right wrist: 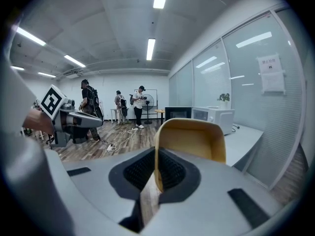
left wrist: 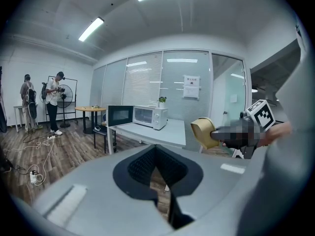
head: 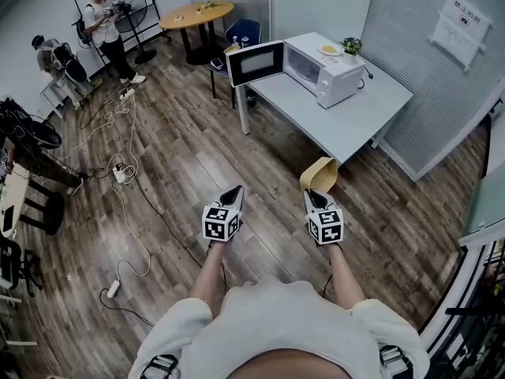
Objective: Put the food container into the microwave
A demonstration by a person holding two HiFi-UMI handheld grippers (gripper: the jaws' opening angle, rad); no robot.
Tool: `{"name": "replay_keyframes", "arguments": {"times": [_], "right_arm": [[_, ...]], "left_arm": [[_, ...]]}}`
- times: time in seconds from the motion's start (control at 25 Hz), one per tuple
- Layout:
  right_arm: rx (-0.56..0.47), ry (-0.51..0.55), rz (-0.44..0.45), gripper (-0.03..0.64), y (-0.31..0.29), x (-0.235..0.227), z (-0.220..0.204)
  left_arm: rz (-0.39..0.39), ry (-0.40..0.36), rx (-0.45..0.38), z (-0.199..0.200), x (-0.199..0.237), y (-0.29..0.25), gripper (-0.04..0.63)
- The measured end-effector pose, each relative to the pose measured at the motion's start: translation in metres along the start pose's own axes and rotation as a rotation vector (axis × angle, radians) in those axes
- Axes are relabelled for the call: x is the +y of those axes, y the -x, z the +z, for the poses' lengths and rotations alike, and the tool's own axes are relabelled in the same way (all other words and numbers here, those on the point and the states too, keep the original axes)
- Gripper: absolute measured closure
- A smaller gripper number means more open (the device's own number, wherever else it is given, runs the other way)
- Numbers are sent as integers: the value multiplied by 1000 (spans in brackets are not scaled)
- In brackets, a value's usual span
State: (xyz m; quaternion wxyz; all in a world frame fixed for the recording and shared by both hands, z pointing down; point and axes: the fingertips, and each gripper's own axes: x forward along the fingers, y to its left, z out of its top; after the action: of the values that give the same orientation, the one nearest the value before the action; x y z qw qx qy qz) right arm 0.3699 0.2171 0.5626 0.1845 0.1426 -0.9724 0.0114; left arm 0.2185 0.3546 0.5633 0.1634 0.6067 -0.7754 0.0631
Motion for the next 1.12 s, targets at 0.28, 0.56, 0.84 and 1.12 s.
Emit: {"name": "replay_keyframes", "arguments": {"times": [0.28,0.56,0.84,1.12], "right_arm": [[1,8,23,589,-15,-16,3],[15,4,34,589,-38,-24,0],[25,1,27,589,-78,-34,2],[46,-7,7,589,-140,-52,13]], "left_arm": [[11,4,10,2,-3,-19,584],[22,15,19,-2,12,-35,584],[5,19,23,-1,41,-72,584],[-36,16,25,16,82,-130,584]]}}
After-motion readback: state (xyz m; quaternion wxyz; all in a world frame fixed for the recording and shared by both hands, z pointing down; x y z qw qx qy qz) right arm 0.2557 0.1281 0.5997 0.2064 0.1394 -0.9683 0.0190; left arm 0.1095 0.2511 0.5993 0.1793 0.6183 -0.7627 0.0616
